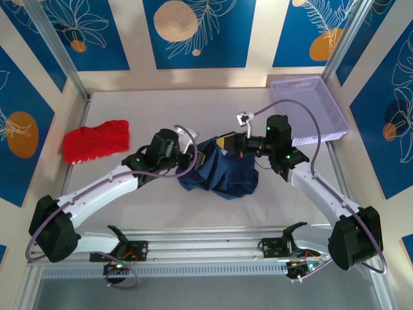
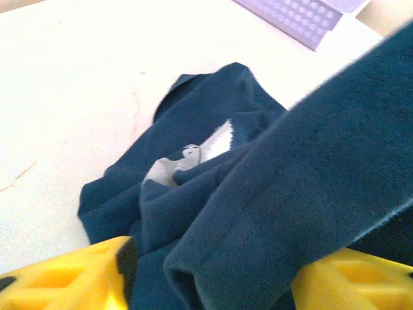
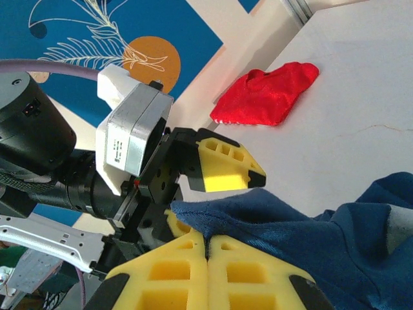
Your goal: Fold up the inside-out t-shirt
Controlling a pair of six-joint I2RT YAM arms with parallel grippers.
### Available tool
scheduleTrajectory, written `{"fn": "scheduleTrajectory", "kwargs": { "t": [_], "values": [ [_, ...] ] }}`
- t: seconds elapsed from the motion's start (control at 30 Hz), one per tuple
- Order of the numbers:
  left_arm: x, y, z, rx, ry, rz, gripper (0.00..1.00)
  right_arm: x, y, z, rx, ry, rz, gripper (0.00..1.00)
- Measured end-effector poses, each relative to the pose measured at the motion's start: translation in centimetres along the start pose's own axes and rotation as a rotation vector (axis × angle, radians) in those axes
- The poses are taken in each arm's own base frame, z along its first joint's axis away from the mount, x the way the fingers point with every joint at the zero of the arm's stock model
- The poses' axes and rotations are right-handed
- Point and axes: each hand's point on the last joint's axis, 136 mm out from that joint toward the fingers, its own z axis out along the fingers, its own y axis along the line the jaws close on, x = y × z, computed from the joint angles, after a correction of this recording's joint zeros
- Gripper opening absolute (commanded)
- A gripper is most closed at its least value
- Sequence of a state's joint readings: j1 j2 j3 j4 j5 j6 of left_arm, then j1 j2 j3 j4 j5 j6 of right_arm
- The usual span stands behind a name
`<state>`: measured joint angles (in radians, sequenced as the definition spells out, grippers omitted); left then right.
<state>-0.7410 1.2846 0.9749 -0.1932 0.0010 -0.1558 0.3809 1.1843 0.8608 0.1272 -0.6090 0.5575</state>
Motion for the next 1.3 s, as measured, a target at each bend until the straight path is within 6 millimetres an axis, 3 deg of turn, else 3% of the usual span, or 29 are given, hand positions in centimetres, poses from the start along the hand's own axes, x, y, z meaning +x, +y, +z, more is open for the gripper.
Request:
{"fn": "scheduleTrajectory", "kwargs": {
  "t": [0.23,0.37,0.47,0.67,0.77,0.93,1.1,1.3],
  "values": [
    [-0.2,1.7,0.3,-0.099,0.006,-0.001,0.3,0.0,-0.4,0.1,0.009,0.001,0.008,0.0],
    [0.1,2.1,0.3,-0.121,0.018,0.002,0.11,-0.1,-0.7,0.0,0.015,-0.002,0.011,0.0],
    [-0.2,2.2,0.2,-0.123,0.015,-0.003,0.01,-0.1,-0.8,-0.1,0.018,-0.004,0.012,0.0],
    [-1.4,2.1,-1.2,-0.079,-0.013,-0.015,0.0,-0.2,-2.2,-0.6,0.099,-0.004,0.016,0.0],
    [-2.8,2.3,-3.2,-0.029,-0.066,-0.061,0.0,-1.0,-2.9,-1.5,0.181,-0.021,-0.004,0.0],
    [-5.2,2.0,-6.4,0.072,-0.155,-0.133,0.0,-2.1,-2.2,-2.4,0.227,-0.033,-0.055,0.04],
    [-5.2,0.1,-6.5,0.187,-0.136,-0.151,0.0,-1.8,-4.0,-2.7,0.386,-0.011,-0.041,0.14],
    [-4.6,-0.5,-6.3,0.23,-0.104,-0.177,0.0,0.2,-6.2,-2.8,0.543,0.061,-0.059,0.31]
  ]
}}
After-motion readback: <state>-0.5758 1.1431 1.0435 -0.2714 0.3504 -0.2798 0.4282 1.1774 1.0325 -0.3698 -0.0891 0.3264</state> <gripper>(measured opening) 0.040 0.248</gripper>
